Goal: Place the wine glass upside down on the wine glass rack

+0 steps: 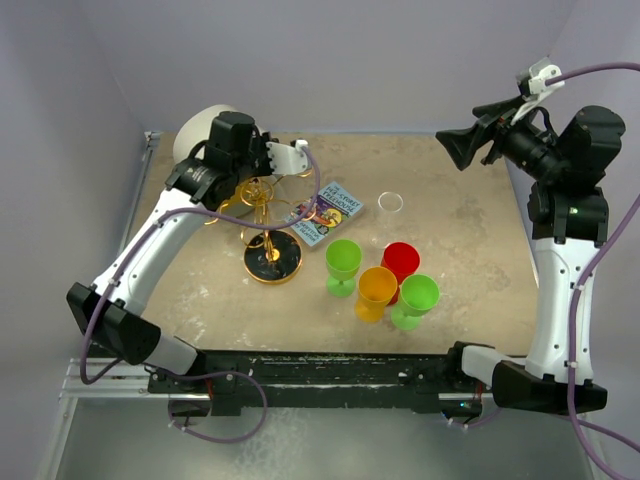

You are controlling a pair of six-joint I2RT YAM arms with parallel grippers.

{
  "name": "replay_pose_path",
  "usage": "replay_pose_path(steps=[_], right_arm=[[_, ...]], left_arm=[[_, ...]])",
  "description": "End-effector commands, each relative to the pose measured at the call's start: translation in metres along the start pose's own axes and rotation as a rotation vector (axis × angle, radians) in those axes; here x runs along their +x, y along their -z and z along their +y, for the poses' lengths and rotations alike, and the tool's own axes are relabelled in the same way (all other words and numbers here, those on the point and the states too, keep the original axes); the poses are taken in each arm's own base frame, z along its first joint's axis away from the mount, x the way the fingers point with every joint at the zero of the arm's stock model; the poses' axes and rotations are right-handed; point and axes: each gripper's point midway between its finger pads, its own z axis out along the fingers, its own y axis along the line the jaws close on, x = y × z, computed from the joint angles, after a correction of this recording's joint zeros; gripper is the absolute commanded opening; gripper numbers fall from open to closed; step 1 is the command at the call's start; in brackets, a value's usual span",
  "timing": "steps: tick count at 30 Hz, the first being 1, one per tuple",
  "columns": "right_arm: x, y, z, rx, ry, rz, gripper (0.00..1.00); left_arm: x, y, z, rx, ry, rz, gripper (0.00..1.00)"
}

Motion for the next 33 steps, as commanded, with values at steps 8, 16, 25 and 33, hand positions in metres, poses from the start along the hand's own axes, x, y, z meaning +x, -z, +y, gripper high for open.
replay_pose_path(steps=[8,16,25,33], right_arm=[[-0.014,0.004,0.006,-0.020,0.045,-0.048,0.93],[-0.013,0.004,0.006,-0.021,0.044,-0.046,0.93],[-0.012,0.003,0.005,-0.023,0.043,-0.045,0.93],[-0.010,0.003,0.004,-0.021,0.041,-0.045,0.93]], left_arm=[[-0.005,0.002,0.010,-0.017,0.016,-0.028,0.22],[-0.003,0.007,0.012,-0.025,0.027,-0.019,0.29],[-0.002,0.016,0.013,-0.030,0.031,-0.019,0.37],[0.002,0.023,0.020,-0.054,0.023,-0.001,0.39]])
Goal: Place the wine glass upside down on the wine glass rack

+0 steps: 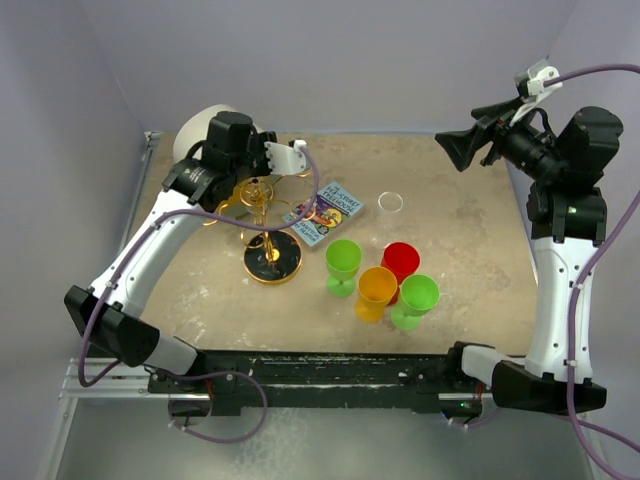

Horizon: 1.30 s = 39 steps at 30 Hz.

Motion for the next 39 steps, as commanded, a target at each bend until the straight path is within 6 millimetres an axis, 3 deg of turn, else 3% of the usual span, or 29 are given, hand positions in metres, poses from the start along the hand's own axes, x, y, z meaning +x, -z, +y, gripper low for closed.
replay_pose_path(steps=[1,16,26,39], right_arm=[[-0.015,0.004,0.004,-0.011,0.046,-0.050,0.93],[-0.012,0.005,0.003,-0.007,0.049,-0.046,0.93],[-0.012,0.006,0.003,-0.005,0.049,-0.047,0.93],[-0.006,0.004,0.001,-0.006,0.042,-0.041,0.93]], left_arm=[[0.000,0.022,0.020,-0.058,0.022,-0.008,0.39],[0.013,0.025,0.013,-0.031,0.005,0.055,0.41],[0.009,0.034,0.024,-0.073,0.017,0.034,0.43],[0.019,0.041,0.020,-0.048,0.001,0.086,0.46]])
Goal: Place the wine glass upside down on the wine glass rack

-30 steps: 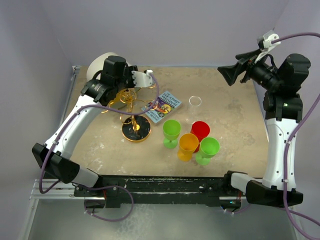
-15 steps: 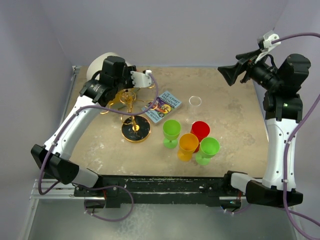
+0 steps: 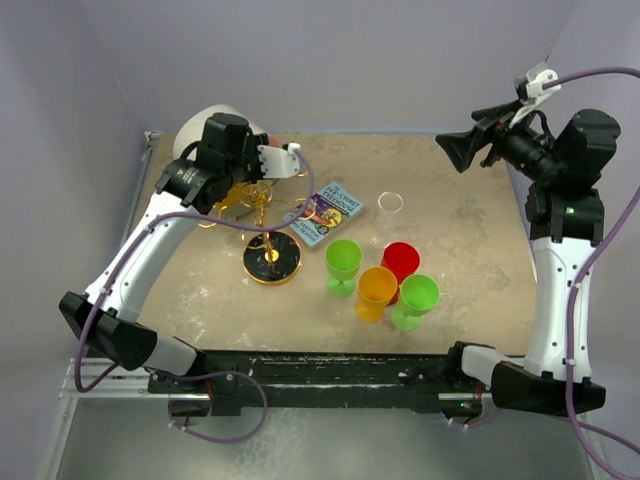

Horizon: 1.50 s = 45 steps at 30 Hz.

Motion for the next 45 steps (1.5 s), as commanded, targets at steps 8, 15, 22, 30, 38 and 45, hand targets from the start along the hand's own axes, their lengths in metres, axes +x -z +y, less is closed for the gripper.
replay_pose_path(steps=[8,15,22,30,38,45], right_arm=[[0.005,0.008,-0.015,0.069,0.127,0.052,0.93],[0.040,0.002,-0.025,0.107,0.164,0.182,0.99],[0.093,-0.021,-0.021,0.130,0.204,0.342,1.00],[0.170,-0.033,0.011,-0.014,0.188,0.569,0.94],[0.241,0.018,0.046,-0.212,0.260,0.871,0.86],[0.273,0.043,0.061,-0.294,0.214,0.987,0.76]], left_arm=[[0.011,0.046,0.035,-0.135,0.053,0.021,0.53],[0.023,0.072,0.056,-0.222,0.220,-0.026,0.63],[0.030,0.082,0.074,-0.307,0.353,-0.056,0.66],[0.030,0.094,0.081,-0.348,0.528,-0.113,0.81],[0.036,0.098,0.080,-0.359,0.571,-0.109,0.85],[0.037,0.095,0.079,-0.347,0.578,-0.104,0.87]])
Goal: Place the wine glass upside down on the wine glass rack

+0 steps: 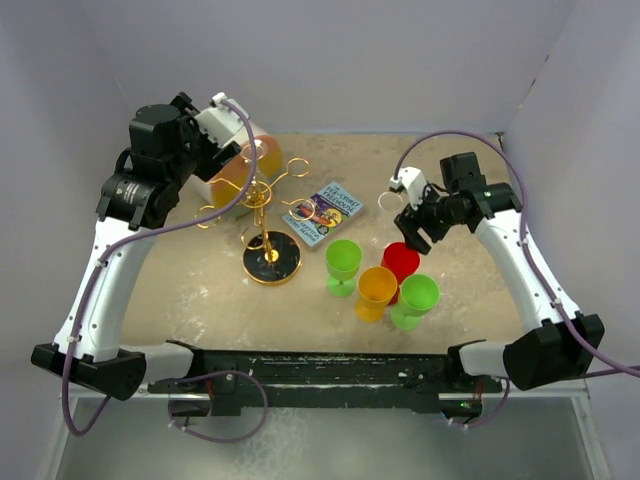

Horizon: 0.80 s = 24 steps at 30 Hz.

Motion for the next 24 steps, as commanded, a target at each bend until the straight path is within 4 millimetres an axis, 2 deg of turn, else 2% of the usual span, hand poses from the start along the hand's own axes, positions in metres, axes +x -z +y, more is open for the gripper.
replay_pose_path(steps=[1,14,24], right_arm=[[0.020,-0.001,0.017,-0.070,0.030,0.071,0.74],[0.026,-0.027,0.023,-0.139,-0.001,0.091,0.45],[0.027,-0.031,0.026,-0.162,-0.012,0.089,0.18]], left_arm=[[-0.018,0.011,0.018,-0.050,0.049,-0.070,0.87],[-0.017,0.008,0.016,-0.046,0.033,-0.065,0.89],[-0.016,0.004,0.016,-0.047,0.025,-0.058,0.90]])
